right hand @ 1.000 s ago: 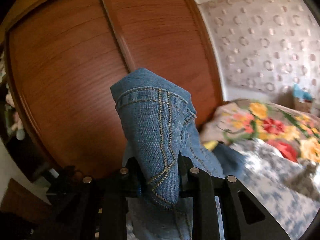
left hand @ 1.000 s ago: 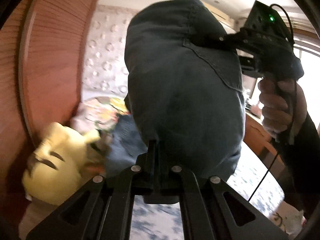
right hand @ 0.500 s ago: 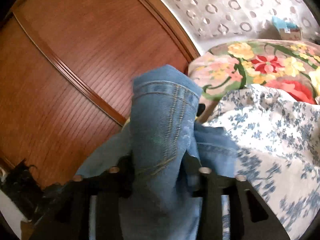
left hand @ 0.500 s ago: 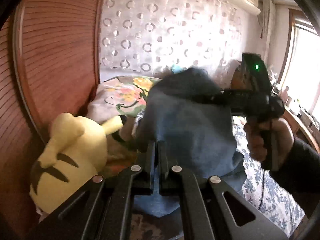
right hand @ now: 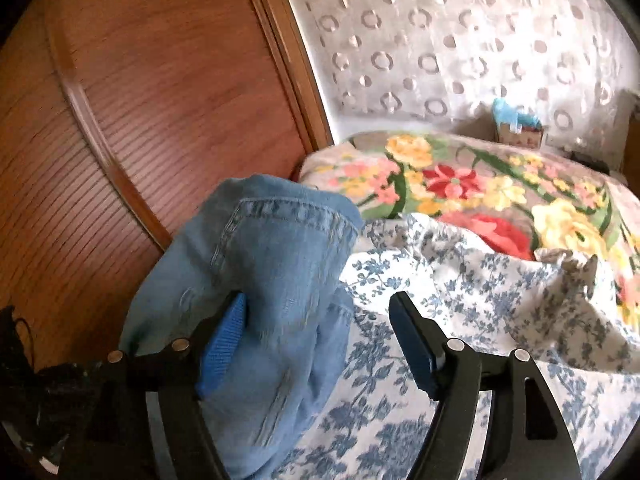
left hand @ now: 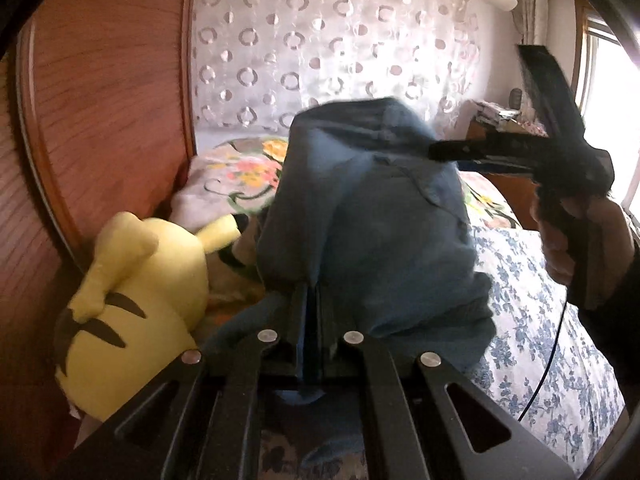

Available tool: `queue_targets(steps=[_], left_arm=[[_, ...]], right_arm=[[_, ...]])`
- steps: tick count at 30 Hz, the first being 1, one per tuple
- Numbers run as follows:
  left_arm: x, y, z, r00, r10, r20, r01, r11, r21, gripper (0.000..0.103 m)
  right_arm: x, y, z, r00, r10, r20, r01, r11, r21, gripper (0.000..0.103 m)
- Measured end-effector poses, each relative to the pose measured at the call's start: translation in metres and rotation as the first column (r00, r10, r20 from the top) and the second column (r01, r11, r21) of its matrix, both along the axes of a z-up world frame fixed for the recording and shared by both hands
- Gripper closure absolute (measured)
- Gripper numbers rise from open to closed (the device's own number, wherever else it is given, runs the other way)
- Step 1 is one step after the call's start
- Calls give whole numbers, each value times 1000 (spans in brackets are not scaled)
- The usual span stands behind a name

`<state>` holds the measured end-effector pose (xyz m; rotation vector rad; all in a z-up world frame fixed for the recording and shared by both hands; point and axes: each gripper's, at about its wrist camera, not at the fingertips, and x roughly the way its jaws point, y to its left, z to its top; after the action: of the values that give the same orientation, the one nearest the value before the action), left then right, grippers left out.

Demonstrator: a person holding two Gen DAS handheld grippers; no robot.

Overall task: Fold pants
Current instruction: 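Carry the folded jeans onto the bed beside the yellow plush and release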

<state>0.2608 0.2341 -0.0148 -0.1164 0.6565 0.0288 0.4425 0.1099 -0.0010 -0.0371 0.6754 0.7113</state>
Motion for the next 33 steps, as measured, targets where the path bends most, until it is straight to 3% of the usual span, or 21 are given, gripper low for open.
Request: queue_targets(steps=[4,14,21,28,31,33], left_arm=[[-23,-6,23,999,-3,50,2,1000,13,100],[-75,-62,70,988,-49,146,42,998,49,99],[-109,-108,87,975,-102,197,92,994,58,84],[-131,-146,93,965,-163,207,149,985,81,81],[-139,-160,92,960,-185,208,169,981,96,75],[-144,-167,92,958,-197,210,180,979,97,64]], right_arm=[[-52,-26,18,996,-12,87,11,1000,15,28],[-180,-127,30,978,-63,200,49,996,75,28],[-260,-179,27,954,-132,268,114,990,81,28],[-302,-211,14,937,-208,281,186,977,102,28],[-322,-220,14,929,-232,288,210,972,104,28],[-334,-223,14,926,-246,286,224,969,106,28]])
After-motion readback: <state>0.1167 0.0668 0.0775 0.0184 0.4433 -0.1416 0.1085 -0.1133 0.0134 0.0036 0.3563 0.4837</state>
